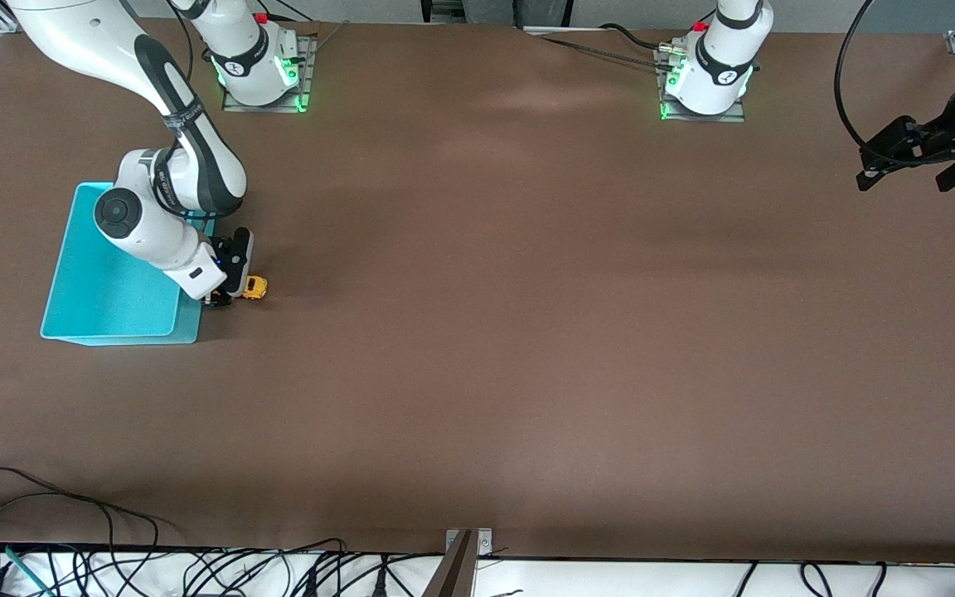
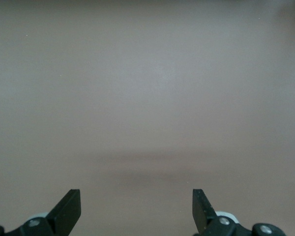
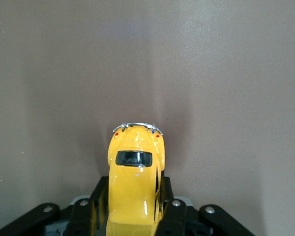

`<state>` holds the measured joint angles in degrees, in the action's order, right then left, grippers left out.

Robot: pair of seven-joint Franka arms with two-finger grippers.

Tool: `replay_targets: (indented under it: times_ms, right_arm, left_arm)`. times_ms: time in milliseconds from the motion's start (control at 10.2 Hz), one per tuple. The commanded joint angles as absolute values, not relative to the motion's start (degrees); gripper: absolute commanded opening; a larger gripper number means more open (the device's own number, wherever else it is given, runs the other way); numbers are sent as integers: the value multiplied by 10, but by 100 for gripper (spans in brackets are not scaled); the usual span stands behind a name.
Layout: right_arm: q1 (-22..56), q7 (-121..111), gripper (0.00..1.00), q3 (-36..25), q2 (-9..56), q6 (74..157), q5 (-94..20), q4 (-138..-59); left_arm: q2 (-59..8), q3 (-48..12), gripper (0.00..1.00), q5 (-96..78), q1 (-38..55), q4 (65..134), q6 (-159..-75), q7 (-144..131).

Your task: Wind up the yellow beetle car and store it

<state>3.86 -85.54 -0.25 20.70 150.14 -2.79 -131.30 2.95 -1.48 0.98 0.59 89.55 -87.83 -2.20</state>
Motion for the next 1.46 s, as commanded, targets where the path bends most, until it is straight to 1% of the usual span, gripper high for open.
replay_targets:
  times_ms: [0,98,195,488,586,684,781,879,1074,1172,1367]
  right_arm:
    - [37,-863,0,2,185,1507,-21,-1318]
    - [38,-855,0,9,166,1496,-21,-1315]
    - [38,-850,0,23,143,1465,-24,-1309]
    - [39,-814,0,32,67,1371,-23,-1284]
    - [38,-816,0,26,47,1332,-22,-1268]
    - [38,-813,0,3,22,1274,-16,-1258]
    - [34,-814,0,-39,10,1261,-9,-1257]
    - [34,-826,0,-90,7,1261,4,-1256]
    - [34,-852,0,-142,16,1266,11,-1264]
    - [33,-868,0,-154,28,1273,10,-1269]
    - [34,-872,0,-155,40,1336,10,-1308]
  left_arm:
    - [26,-59,100,-3,-28,889,-870,-34]
    - [25,-81,100,-4,-52,887,-870,-35]
    - [25,-83,100,-4,-55,888,-869,-34]
    - [16,-80,100,-5,-57,878,-863,-33]
    - [15,-79,100,-4,-58,879,-861,-34]
    - [14,-78,100,-4,-58,880,-860,-34]
    - [14,-78,100,-4,-58,879,-860,-34]
    - [14,-78,100,-4,-58,880,-860,-34]
    - [14,-78,100,-4,-59,881,-860,-34]
    - [14,-77,100,-4,-59,881,-860,-34]
    - [14,-78,100,-4,-59,881,-858,-34]
